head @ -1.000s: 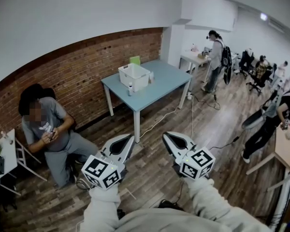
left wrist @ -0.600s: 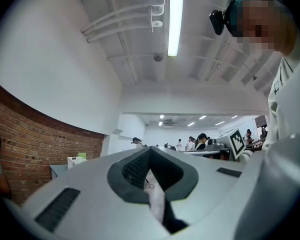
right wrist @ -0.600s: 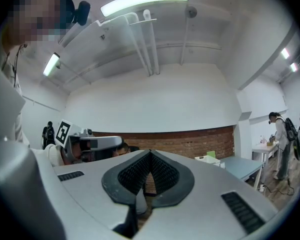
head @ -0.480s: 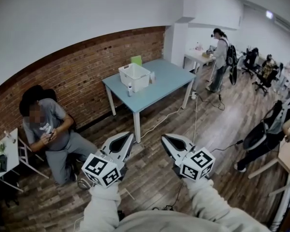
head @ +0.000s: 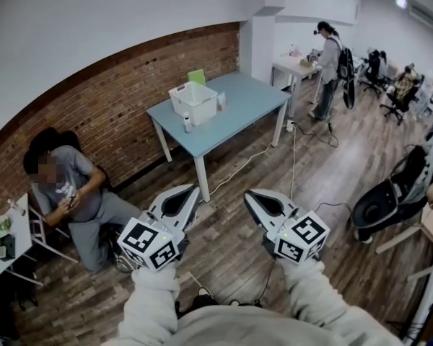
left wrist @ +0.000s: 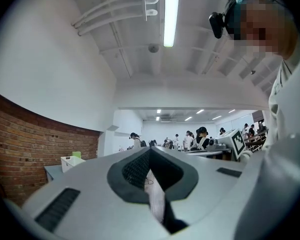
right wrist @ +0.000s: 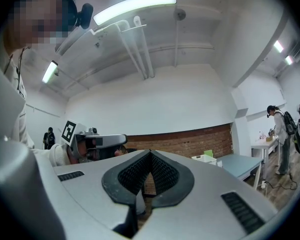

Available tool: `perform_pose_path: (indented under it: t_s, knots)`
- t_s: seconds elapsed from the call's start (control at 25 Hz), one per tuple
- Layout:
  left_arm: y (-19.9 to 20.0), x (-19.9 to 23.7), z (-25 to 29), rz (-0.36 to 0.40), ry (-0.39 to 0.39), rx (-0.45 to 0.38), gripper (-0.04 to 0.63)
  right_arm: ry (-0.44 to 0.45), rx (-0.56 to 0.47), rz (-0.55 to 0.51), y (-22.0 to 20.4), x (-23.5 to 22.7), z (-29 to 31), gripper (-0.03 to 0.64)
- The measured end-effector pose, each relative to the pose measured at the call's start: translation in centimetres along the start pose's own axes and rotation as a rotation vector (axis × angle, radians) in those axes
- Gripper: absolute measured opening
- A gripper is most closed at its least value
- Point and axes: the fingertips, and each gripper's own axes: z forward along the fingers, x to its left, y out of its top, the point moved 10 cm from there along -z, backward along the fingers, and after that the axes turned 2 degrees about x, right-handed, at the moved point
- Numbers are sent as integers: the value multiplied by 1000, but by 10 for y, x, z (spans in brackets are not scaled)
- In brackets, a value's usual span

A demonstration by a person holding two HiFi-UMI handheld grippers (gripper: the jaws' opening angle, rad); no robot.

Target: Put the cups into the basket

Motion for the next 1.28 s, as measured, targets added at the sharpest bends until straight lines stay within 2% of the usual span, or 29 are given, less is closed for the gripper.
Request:
perform_pose_path:
  t_s: [0.36, 0.72, 1.04, 1.28]
  knots:
    - [5, 42, 24, -4, 0, -44, -5, 2, -3, -13, 1, -24, 29, 11]
    - [0, 109, 69, -21, -12, -60, -5, -16, 34, -12, -2, -71, 87, 11]
    - [-8, 209, 92, -36, -5, -35, -5, 0, 58, -13, -6, -103, 192, 11]
    - [-10, 292, 107, -54, -24, -19, -4, -29, 65, -16, -2, -127, 271, 11]
